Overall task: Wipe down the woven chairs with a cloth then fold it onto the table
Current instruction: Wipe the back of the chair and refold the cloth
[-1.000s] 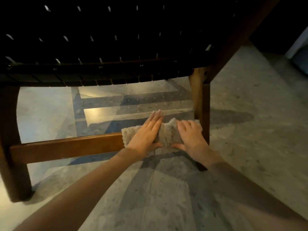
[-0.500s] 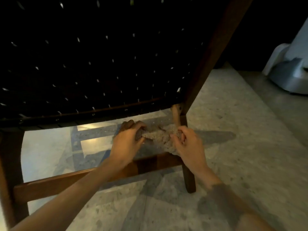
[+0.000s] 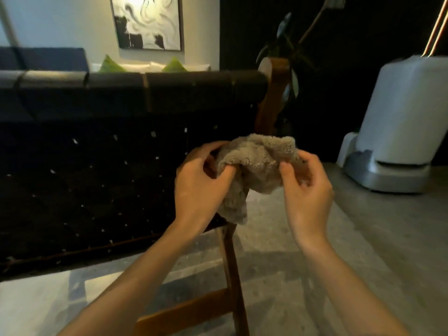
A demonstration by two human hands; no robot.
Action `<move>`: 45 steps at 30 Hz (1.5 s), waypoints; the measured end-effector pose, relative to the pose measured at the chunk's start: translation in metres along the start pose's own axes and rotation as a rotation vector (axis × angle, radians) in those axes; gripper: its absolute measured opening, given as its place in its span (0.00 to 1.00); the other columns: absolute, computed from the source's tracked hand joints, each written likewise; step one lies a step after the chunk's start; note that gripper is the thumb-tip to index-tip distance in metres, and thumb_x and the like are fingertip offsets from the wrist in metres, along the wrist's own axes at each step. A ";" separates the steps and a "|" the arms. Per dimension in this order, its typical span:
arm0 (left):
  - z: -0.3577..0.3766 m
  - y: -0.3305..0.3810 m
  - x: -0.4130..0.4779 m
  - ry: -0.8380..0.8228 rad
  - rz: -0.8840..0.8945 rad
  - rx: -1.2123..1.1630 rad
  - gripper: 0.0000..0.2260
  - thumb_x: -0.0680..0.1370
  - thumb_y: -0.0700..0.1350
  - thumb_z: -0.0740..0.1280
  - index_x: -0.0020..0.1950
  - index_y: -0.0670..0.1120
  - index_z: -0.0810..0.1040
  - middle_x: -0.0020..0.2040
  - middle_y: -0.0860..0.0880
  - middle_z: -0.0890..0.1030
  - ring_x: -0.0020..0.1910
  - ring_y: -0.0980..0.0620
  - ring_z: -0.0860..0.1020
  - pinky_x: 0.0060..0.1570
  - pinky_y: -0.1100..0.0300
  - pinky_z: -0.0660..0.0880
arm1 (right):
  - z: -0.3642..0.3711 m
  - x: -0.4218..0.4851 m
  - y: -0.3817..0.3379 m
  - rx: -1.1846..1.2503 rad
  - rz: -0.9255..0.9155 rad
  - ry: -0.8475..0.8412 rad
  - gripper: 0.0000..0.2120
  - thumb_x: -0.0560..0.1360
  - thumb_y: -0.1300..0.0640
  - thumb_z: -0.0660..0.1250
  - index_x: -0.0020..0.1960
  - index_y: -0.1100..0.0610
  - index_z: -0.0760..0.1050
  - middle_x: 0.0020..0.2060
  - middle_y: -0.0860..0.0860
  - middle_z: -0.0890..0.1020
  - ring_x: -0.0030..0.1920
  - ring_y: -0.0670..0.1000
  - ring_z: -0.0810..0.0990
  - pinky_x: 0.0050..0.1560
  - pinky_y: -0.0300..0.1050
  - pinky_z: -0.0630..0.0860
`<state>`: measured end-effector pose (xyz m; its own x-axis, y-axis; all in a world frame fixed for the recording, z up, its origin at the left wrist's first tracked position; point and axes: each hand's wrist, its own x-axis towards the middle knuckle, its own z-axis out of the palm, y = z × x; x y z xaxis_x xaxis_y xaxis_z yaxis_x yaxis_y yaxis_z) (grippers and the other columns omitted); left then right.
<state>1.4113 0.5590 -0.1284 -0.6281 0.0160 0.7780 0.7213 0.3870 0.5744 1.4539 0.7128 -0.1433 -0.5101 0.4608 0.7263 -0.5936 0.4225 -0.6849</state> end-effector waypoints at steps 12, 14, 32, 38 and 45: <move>0.010 0.043 0.028 0.307 -0.045 -0.245 0.10 0.72 0.45 0.73 0.47 0.57 0.75 0.44 0.59 0.79 0.46 0.62 0.78 0.45 0.69 0.75 | 0.042 0.078 -0.068 0.097 -0.175 -0.141 0.26 0.82 0.60 0.56 0.77 0.58 0.51 0.72 0.56 0.63 0.72 0.52 0.64 0.69 0.55 0.66; 0.011 0.041 0.029 0.294 -0.049 -0.275 0.08 0.73 0.45 0.73 0.49 0.54 0.78 0.46 0.56 0.80 0.47 0.59 0.79 0.48 0.63 0.78 | 0.048 0.086 -0.070 0.095 -0.194 -0.134 0.24 0.82 0.58 0.56 0.76 0.58 0.54 0.70 0.56 0.66 0.70 0.51 0.68 0.68 0.53 0.69; 0.029 0.031 0.030 0.259 -0.044 -0.379 0.09 0.75 0.42 0.70 0.53 0.53 0.78 0.48 0.57 0.81 0.48 0.62 0.80 0.47 0.69 0.75 | 0.065 0.095 -0.060 0.081 -0.443 0.100 0.13 0.79 0.65 0.60 0.64 0.65 0.70 0.57 0.56 0.77 0.57 0.52 0.77 0.60 0.49 0.75; 0.037 0.024 0.031 0.299 -0.035 -0.312 0.10 0.76 0.43 0.69 0.56 0.53 0.79 0.50 0.55 0.81 0.51 0.63 0.79 0.51 0.68 0.75 | 0.072 0.089 -0.057 0.233 -0.193 0.148 0.12 0.81 0.57 0.56 0.62 0.59 0.70 0.49 0.48 0.80 0.50 0.42 0.80 0.51 0.38 0.77; 0.042 0.009 0.021 0.218 0.115 -0.157 0.14 0.76 0.36 0.68 0.61 0.43 0.79 0.58 0.49 0.80 0.60 0.57 0.76 0.62 0.64 0.71 | 0.080 0.060 -0.022 0.212 -0.131 0.140 0.20 0.81 0.53 0.50 0.68 0.63 0.62 0.54 0.60 0.78 0.54 0.55 0.80 0.56 0.55 0.76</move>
<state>1.3921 0.6011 -0.1175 -0.4740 -0.1534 0.8671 0.8314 0.2464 0.4981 1.3867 0.6683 -0.0803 -0.3383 0.5230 0.7823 -0.7729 0.3199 -0.5480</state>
